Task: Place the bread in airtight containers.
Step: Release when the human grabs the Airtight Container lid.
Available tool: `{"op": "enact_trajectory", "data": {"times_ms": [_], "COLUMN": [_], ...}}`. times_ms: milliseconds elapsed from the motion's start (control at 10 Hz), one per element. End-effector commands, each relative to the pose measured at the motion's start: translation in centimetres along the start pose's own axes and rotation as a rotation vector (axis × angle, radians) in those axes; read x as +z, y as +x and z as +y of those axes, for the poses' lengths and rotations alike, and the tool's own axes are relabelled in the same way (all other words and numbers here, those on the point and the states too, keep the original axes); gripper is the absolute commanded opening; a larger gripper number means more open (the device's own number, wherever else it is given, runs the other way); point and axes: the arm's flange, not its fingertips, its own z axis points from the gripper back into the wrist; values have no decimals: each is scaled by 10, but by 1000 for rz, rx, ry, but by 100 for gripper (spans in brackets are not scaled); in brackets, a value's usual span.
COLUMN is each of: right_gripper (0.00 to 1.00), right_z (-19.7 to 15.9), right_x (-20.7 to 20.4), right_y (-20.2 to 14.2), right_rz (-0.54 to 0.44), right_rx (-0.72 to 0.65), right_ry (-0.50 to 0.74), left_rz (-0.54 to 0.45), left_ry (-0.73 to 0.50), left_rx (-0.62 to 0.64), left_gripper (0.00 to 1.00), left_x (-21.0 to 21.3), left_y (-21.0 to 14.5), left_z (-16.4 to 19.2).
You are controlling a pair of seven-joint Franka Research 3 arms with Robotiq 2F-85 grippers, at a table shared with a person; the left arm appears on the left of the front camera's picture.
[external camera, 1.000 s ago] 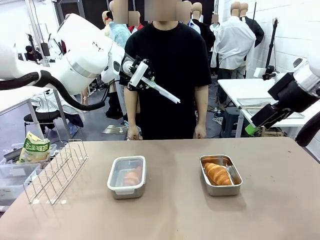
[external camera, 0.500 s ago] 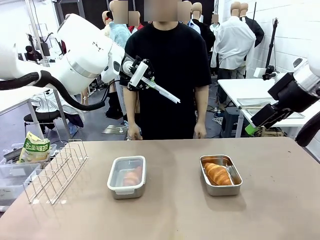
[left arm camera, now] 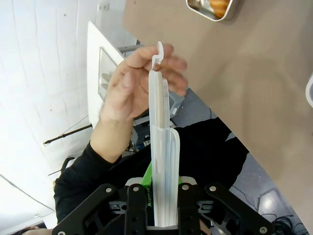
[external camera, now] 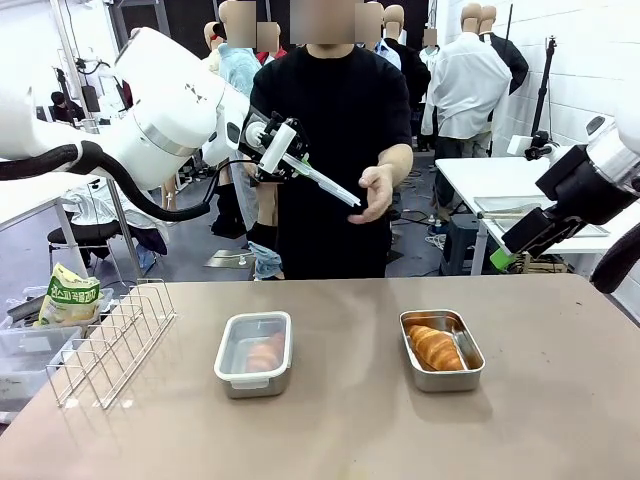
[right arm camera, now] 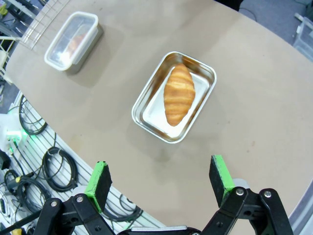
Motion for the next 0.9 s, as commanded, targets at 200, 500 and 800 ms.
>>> {"op": "enact_trajectory", "data": {"times_ms": [200, 500, 800], "right_gripper": [100, 100, 100], "right_z": [0, 0, 0], "right_x": [-1, -1, -1], "right_y": [0, 0, 0], "right_rz": [-3, -3, -3], "right_rx": [-5, -5, -5], "right_ry": [15, 15, 15], "left_rz": [14, 14, 14], "left_ry": [8, 8, 8], "left_rx": [-9, -9, -9], "left_gripper": [0, 0, 0], "left_x": [1, 1, 1], "left_y": [-2, -2, -2], "left_z": [0, 0, 0]}}
